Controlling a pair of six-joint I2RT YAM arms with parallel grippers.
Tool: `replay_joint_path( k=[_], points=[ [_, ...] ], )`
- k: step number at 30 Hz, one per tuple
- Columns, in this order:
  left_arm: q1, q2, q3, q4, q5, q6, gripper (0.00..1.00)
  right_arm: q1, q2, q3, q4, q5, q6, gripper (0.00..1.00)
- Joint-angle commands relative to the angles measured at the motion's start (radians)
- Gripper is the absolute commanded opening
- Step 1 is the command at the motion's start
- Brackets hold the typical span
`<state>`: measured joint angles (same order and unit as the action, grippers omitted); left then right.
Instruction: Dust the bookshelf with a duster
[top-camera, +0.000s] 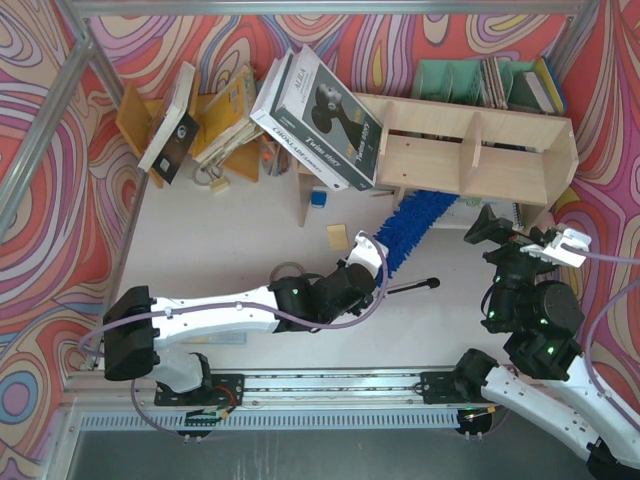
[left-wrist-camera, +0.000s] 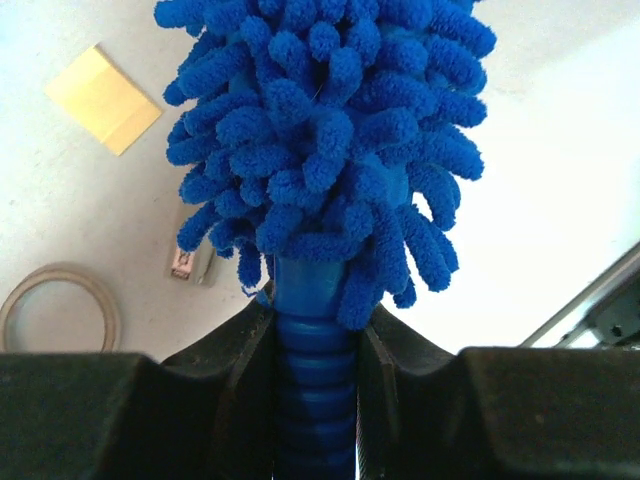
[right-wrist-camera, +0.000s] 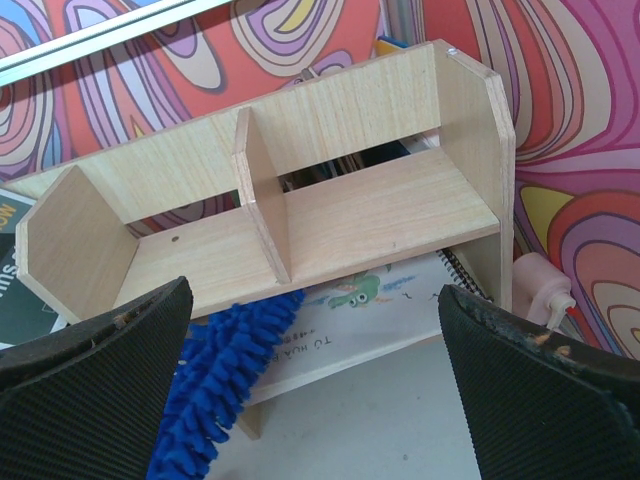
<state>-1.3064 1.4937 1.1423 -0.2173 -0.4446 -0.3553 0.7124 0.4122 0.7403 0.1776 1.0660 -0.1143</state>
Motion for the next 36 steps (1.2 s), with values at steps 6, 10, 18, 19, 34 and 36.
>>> replay_joint_path(
  k=[6, 10, 18, 19, 34, 36],
  points=[
    [0.007, -0.023, -0.005, 0.117, -0.086, -0.030, 0.00, -0.004, 0.001, 0.007, 0.030, 0.017, 0.004, 0.99],
    [0.001, 0.041, 0.066, 0.104, -0.024, -0.023, 0.00, -0.004, -0.009, 0.008, 0.021, 0.015, 0.010, 0.99],
    [-0.018, 0.183, 0.218, 0.061, 0.110, 0.028, 0.00, -0.005, -0.014, 0.007, 0.018, 0.012, 0.015, 0.99],
    [-0.020, 0.196, 0.237, 0.054, 0.129, 0.036, 0.00, -0.004, -0.011, 0.008, 0.017, 0.011, 0.016, 0.99],
    [-0.002, 0.300, 0.289, -0.081, 0.284, 0.036, 0.00, -0.004, 0.014, 0.010, 0.019, 0.011, 0.014, 0.99],
    [0.002, 0.309, 0.292, -0.101, 0.280, 0.025, 0.00, -0.004, 0.017, 0.010, 0.019, 0.011, 0.013, 0.99]
  ],
)
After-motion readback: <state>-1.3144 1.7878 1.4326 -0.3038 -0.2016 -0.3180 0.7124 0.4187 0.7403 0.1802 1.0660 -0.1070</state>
